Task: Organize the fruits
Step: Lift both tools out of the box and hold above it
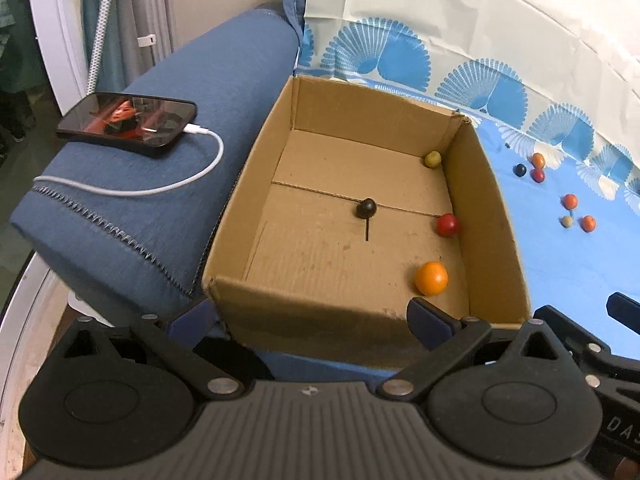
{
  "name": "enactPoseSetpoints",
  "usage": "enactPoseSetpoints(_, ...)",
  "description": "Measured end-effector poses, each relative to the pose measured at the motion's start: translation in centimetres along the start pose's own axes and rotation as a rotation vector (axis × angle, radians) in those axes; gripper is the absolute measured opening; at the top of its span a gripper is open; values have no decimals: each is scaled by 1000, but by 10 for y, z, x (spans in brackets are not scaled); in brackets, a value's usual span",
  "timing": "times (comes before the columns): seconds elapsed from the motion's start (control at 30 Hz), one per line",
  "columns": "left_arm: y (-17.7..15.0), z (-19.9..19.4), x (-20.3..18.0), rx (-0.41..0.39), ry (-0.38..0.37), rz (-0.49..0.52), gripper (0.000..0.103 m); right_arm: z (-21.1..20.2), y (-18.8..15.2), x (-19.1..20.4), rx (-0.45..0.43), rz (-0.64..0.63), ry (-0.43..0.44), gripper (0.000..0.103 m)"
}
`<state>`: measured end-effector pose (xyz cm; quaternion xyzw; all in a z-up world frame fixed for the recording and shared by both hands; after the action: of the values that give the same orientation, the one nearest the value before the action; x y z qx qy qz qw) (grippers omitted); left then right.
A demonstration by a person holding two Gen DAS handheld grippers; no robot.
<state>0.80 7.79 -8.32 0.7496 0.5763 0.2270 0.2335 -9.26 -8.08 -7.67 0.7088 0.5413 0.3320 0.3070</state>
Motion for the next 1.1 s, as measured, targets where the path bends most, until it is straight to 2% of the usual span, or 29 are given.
enactPoseSetpoints(0.47, -9, -57, -4, -100, 4, 2, 103, -52, -9, 12, -79, -43, 11, 99)
enactPoseSetpoints(1.1, -11, -72, -13, -127, 7, 33, 103, -67, -12, 6, -108, -13, 7, 100)
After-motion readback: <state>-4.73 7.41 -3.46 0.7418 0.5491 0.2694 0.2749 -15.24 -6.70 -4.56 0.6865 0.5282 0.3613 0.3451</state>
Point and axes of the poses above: each gripper's, at about its wrist camera, not at the fingertips, and z roughly the way its jaws point, x to its left, y to its top, the point moved 7 cm from there along z, roughly the way its jaws point, and after that the axes turned 8 degrees about y, right-handed, at the moved point
